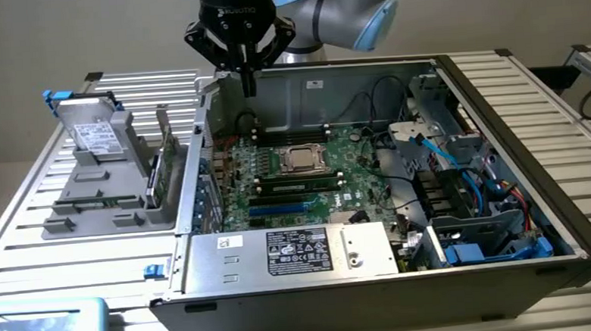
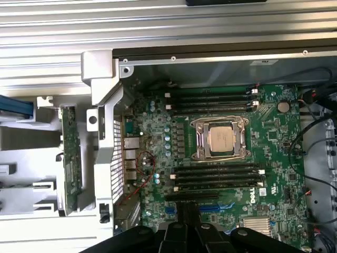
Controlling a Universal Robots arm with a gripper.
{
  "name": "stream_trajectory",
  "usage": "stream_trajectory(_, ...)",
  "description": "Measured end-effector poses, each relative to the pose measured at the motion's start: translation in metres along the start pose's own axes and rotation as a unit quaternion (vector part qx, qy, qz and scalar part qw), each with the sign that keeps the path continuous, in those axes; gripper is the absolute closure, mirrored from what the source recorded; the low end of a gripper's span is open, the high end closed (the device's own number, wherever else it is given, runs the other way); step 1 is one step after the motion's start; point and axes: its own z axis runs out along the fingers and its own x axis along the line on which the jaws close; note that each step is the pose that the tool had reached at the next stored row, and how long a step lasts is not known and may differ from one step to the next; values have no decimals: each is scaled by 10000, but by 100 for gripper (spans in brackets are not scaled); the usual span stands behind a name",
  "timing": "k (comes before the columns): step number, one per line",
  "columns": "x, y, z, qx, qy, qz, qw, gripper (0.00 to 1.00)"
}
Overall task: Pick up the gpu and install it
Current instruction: 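Reach for the gpu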
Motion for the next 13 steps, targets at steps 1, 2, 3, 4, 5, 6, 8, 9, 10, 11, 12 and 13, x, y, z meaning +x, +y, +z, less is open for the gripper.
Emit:
stream_trajectory(1,4,0,0,0,0,0,10000,88)
stream_trajectory(2,19,1,-1,0,0,1,10000,88)
stream_trajectory(3,46,5,-1,0,0,0,10000,88)
stream_trajectory(4,84,13,-1,0,0,0,10000,88)
stream_trajectory(5,130,21,-1,0,0,0,10000,88)
stream_trajectory(6,175,28,-1,1,0,0,10000,88)
stream_trajectory(8,266,40,0,0,0,0,10000,88)
stream_trajectory(9,313,45,0,0,0,0,10000,88)
stream_trajectory(10,357,49,0,0,0,0,10000,88)
stream_trajectory(11,407,50,1,0,0,0,10000,88)
stream_trajectory(12,450,49,1,0,0,0,10000,88)
stream_trajectory(13,497,48,0,0,0,0,10000,88)
